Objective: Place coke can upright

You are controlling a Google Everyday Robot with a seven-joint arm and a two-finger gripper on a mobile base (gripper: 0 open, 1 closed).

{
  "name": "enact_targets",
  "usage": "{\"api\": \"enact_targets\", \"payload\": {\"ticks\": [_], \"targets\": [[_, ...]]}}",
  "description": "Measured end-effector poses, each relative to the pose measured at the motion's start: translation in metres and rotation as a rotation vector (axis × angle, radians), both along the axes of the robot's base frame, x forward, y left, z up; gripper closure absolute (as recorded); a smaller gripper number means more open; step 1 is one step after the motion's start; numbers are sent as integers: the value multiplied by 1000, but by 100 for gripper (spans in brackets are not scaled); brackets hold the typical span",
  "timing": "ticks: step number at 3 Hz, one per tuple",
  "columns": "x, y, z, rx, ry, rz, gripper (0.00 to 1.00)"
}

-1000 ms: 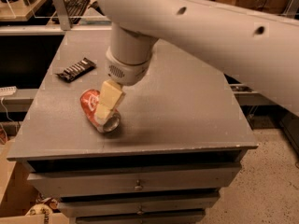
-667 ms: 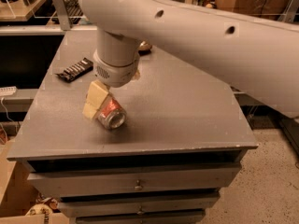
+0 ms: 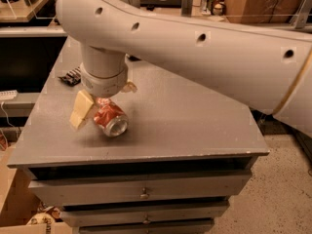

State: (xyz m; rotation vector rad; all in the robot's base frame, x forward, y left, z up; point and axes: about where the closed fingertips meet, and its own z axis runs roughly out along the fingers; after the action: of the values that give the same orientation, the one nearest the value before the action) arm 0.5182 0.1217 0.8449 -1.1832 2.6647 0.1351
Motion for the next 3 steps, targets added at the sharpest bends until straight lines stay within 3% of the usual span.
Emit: {"api": "enact_targets", "payload": {"ticks": [1, 3], "targets": [[4, 11, -5, -13, -45, -37, 15], [26, 14, 15, -7, -187, -43, 62]]}}
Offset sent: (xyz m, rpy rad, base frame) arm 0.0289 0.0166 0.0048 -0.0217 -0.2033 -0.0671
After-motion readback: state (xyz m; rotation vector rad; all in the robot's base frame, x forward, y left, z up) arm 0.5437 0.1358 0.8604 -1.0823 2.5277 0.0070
